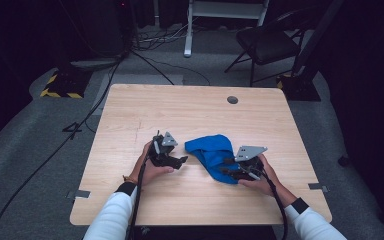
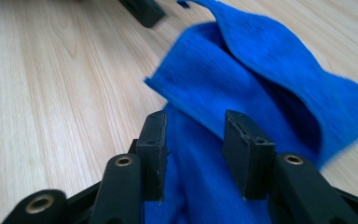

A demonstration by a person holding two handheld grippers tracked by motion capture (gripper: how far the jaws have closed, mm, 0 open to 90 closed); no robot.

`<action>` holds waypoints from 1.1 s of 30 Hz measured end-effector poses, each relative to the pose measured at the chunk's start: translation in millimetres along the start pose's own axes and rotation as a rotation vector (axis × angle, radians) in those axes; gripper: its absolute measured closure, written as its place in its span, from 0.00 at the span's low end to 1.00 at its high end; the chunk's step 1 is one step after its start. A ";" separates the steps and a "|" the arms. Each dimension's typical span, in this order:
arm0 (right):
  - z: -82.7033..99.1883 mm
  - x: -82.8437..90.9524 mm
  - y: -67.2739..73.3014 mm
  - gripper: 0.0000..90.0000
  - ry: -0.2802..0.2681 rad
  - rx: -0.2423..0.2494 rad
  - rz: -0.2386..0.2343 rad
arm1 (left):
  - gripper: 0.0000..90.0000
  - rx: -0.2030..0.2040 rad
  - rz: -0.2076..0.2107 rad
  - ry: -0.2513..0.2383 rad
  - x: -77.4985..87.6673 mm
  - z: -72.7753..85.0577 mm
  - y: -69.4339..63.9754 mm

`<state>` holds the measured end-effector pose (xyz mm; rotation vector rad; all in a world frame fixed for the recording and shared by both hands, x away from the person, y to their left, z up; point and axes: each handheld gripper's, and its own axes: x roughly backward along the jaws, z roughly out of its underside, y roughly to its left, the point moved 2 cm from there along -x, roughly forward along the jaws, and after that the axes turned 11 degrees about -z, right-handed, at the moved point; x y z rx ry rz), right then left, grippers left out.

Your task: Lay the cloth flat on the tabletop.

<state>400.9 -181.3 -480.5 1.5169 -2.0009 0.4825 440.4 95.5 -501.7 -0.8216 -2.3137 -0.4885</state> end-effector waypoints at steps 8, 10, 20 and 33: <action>-16.8 -17.5 3.8 0.59 -0.025 0.022 0.018 | 0.27 0.037 0.037 -0.009 -19.1 -19.1 0.6; -20.7 -24.4 4.9 0.54 -0.020 0.029 0.027 | 0.32 0.044 0.046 -0.021 -21.1 -21.8 1.6; -22.5 -47.6 0.3 0.69 0.054 0.033 0.171 | 0.78 -0.035 0.079 -0.041 -19.4 -23.5 3.0; -21.0 -23.7 -7.3 0.79 0.016 0.026 0.206 | 0.83 -0.009 0.088 -0.092 -2.5 -24.7 12.6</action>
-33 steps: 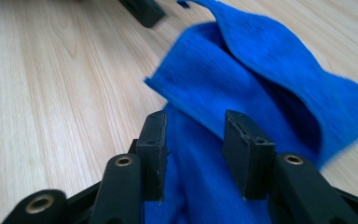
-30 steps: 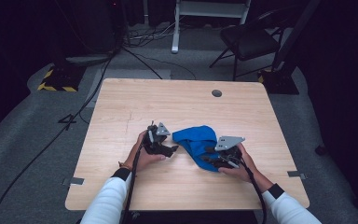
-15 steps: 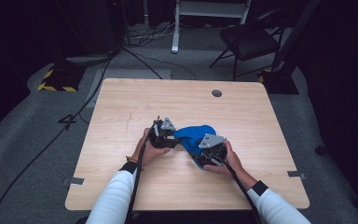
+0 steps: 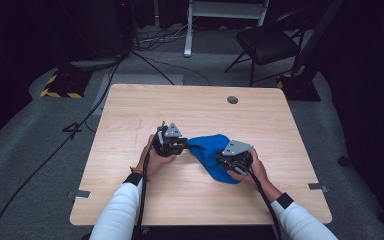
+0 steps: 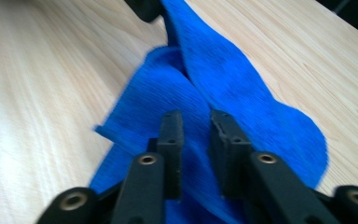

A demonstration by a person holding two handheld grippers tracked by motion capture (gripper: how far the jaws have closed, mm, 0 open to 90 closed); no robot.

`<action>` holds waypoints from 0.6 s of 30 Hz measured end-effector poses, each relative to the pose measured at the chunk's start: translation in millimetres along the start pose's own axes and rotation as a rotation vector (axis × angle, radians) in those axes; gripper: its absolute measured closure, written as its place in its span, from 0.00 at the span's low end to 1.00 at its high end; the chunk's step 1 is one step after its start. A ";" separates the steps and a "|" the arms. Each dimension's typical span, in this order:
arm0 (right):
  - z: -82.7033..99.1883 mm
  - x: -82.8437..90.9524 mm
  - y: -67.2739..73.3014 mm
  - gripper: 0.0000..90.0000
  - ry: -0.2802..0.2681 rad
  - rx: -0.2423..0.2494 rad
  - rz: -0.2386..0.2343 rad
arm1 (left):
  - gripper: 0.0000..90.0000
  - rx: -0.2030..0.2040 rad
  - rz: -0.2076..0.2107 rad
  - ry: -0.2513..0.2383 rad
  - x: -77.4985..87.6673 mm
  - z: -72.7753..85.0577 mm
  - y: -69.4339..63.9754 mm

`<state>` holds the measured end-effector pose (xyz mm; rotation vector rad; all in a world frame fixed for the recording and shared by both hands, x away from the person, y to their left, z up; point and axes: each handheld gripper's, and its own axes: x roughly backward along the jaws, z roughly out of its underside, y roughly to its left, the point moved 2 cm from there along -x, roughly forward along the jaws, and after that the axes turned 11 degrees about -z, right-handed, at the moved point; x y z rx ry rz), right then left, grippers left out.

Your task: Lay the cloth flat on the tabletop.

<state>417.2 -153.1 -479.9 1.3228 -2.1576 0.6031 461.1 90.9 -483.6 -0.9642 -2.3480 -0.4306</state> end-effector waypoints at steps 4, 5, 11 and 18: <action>-5.6 -1.3 7.4 0.60 -0.042 0.010 -0.049 | 0.93 -0.025 0.016 0.006 -1.1 -0.7 -4.5; -6.4 -1.9 8.7 0.57 -0.047 0.013 -0.059 | 0.95 -0.027 0.018 0.004 -1.3 -0.9 -6.0; -7.9 -15.2 17.3 0.52 -0.016 0.023 -0.057 | 0.98 -0.045 0.041 0.002 -1.4 -2.7 -11.4; 0.5 -21.2 11.2 0.89 0.043 0.023 0.012 | 0.98 -0.042 0.028 0.001 0.7 -1.6 -8.2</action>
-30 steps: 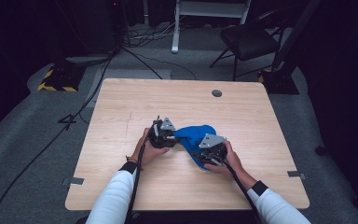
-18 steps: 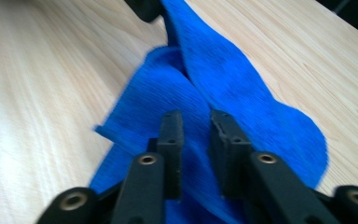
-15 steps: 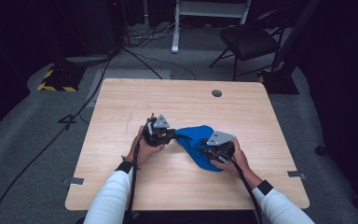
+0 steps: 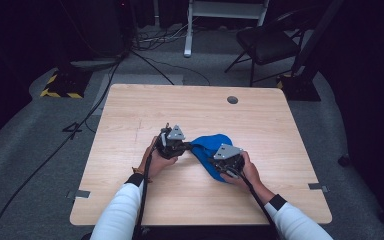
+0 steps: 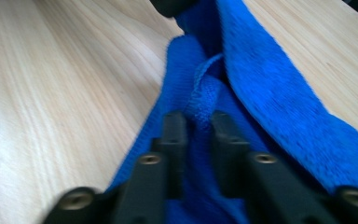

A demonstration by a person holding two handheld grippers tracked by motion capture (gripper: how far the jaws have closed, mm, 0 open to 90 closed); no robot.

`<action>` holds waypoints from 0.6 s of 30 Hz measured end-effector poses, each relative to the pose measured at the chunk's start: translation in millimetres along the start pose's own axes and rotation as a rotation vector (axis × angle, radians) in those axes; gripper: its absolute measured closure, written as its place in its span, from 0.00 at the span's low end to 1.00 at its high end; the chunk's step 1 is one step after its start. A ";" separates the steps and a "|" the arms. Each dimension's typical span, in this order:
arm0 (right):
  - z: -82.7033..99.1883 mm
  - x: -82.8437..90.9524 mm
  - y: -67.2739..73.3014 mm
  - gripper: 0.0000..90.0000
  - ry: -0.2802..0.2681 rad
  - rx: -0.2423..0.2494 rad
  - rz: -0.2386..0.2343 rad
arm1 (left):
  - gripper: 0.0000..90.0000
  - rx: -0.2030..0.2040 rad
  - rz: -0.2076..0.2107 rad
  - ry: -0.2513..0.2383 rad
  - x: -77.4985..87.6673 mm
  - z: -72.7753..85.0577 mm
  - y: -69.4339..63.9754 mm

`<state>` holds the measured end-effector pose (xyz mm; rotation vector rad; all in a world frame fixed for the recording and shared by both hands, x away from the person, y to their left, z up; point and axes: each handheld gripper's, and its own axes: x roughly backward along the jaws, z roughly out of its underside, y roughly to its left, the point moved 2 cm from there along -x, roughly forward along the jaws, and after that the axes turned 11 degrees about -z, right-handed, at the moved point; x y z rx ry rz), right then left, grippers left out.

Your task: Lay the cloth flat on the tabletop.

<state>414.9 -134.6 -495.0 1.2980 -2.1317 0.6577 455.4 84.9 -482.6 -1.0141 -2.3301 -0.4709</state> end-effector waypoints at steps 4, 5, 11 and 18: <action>2.9 7.8 -5.4 0.90 0.000 -0.001 0.008 | 0.98 0.007 -0.021 -0.005 3.3 1.7 5.6; 3.3 10.0 -6.3 0.90 -0.002 -0.003 0.003 | 0.98 0.007 -0.028 -0.002 4.7 2.5 7.8; 8.7 29.4 -14.9 0.93 -0.001 -0.007 -0.005 | 0.98 0.025 -0.059 -0.006 10.5 5.3 15.0; 15.0 47.2 -25.9 0.94 -0.008 -0.013 0.016 | 0.98 0.051 -0.072 -0.017 15.6 5.7 21.3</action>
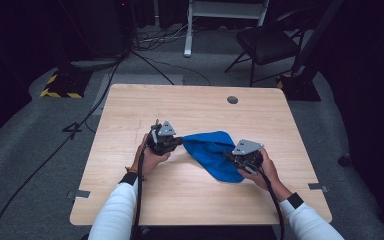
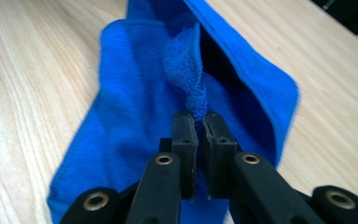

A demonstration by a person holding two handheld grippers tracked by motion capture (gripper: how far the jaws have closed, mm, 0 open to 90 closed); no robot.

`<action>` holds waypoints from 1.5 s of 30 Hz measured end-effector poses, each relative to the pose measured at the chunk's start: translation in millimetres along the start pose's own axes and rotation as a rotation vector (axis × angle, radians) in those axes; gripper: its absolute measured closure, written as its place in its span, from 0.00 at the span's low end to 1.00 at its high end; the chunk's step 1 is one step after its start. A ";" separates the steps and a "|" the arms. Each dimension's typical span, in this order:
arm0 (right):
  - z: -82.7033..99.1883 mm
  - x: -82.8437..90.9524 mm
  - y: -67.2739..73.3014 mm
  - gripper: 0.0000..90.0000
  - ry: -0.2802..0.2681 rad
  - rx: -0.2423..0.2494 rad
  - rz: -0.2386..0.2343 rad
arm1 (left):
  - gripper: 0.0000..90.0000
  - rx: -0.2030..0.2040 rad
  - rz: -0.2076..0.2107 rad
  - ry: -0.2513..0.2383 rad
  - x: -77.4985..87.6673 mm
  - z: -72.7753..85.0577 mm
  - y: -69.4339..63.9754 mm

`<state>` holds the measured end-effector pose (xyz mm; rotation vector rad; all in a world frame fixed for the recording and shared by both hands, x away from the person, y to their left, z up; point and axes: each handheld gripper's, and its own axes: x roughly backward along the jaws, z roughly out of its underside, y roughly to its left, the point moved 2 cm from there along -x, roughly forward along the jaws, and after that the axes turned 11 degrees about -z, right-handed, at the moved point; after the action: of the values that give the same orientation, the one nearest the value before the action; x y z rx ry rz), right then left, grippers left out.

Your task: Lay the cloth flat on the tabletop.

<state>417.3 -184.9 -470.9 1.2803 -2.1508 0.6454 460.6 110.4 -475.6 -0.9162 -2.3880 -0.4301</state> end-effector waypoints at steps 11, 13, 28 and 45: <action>21.3 28.8 -13.9 0.94 0.005 0.007 0.000 | 0.98 0.011 -0.004 0.018 3.8 4.9 4.7; 31.3 32.8 -14.9 0.93 0.036 0.019 -0.016 | 0.98 0.005 -0.005 0.025 4.3 6.0 4.5; 53.2 47.1 -41.6 0.68 0.051 -0.059 0.108 | 0.98 -0.018 0.005 0.040 14.5 10.9 -1.0; 48.2 45.8 -38.3 0.51 0.010 -0.179 0.003 | 0.98 -0.090 0.037 0.072 25.6 17.5 -23.0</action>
<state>423.3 -261.5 -471.0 1.1760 -2.1490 0.4471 422.4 115.3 -476.8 -0.9661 -2.2992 -0.5507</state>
